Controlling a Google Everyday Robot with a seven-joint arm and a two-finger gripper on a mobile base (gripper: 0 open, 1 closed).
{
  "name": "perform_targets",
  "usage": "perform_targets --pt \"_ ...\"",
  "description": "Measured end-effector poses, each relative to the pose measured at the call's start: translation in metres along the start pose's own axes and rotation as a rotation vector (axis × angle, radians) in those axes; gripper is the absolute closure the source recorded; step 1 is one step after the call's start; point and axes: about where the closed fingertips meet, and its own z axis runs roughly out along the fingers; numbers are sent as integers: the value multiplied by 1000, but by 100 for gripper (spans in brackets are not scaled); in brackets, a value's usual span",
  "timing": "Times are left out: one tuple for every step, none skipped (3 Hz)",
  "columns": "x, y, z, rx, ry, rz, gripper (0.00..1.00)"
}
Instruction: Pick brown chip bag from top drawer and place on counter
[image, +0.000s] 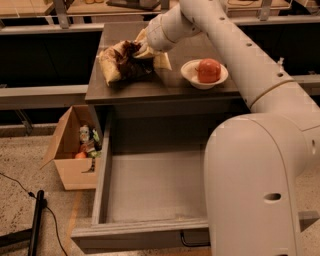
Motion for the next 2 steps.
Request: perform_targets --pt "9 0 16 -11 -5 -2 89" --pt "10 0 17 -11 -6 -2 66"
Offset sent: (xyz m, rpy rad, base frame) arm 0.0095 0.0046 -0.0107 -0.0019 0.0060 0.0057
